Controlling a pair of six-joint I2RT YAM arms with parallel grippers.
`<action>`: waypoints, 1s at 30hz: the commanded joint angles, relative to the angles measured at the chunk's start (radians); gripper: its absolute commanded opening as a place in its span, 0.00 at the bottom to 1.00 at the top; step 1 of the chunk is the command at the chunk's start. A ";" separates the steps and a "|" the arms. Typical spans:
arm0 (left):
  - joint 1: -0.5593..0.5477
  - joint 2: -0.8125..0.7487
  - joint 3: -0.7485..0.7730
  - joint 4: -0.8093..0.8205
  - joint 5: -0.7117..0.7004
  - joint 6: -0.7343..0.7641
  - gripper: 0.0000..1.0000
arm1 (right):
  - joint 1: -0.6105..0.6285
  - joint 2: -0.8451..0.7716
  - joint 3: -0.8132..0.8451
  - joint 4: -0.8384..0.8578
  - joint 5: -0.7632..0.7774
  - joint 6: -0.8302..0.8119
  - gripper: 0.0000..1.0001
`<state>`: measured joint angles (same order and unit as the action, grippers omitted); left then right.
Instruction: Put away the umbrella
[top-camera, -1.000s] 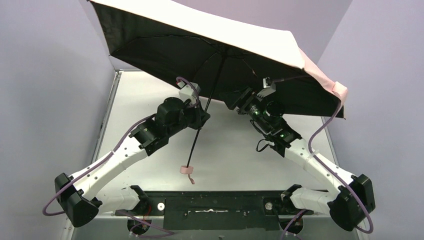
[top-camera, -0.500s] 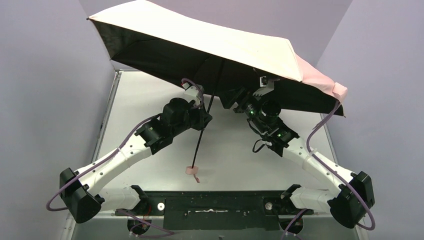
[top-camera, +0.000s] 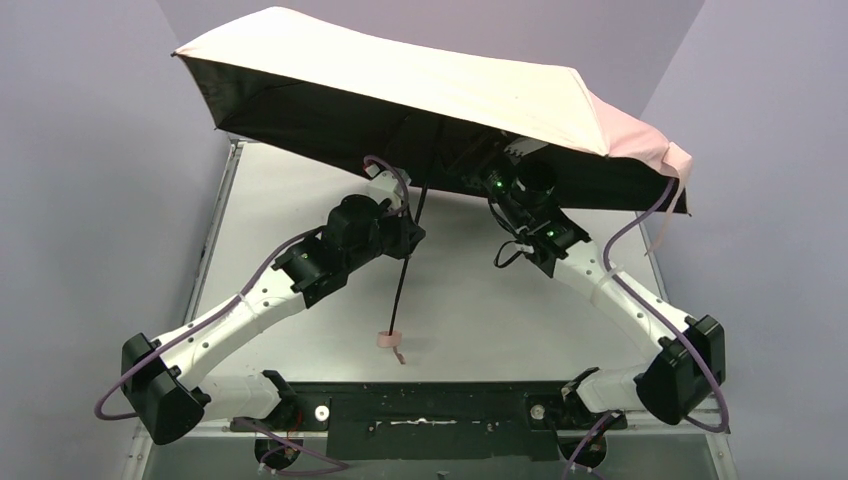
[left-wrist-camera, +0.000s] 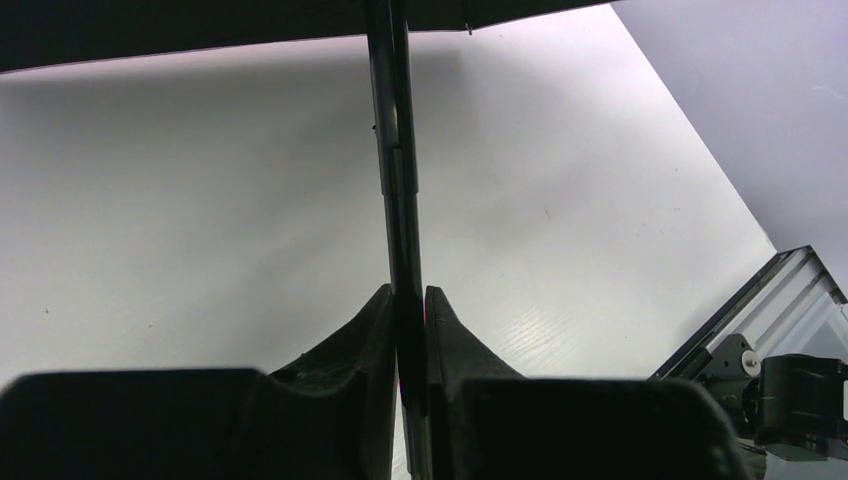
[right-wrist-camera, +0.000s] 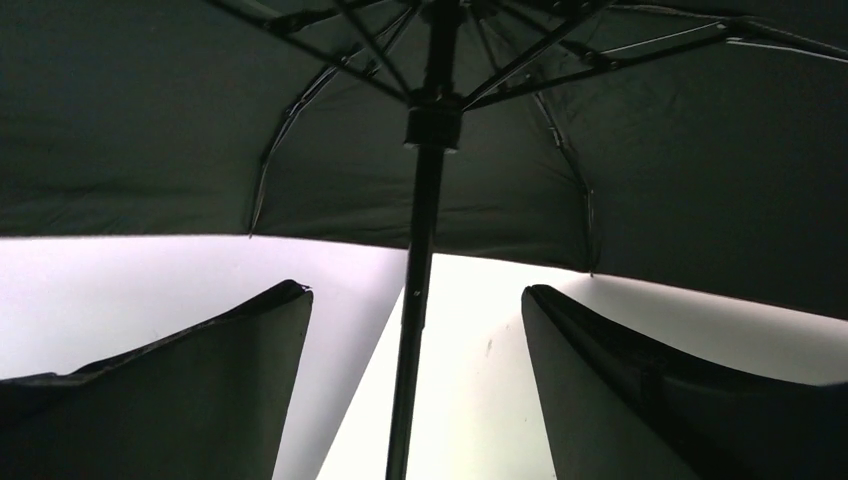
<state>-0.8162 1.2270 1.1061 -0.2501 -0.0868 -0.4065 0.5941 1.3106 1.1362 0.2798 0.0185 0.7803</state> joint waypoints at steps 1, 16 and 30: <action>-0.007 0.001 0.038 0.009 0.034 0.042 0.00 | -0.031 0.041 0.110 -0.017 0.011 0.034 0.78; -0.028 0.031 0.071 -0.018 0.077 0.079 0.00 | -0.090 0.181 0.209 0.058 -0.109 0.125 0.77; -0.036 0.013 0.048 -0.031 0.078 0.084 0.00 | -0.127 0.282 0.297 0.085 -0.144 0.177 0.69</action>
<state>-0.8257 1.2575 1.1305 -0.2504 -0.0937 -0.4053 0.4854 1.5684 1.3678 0.2989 -0.0971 0.9394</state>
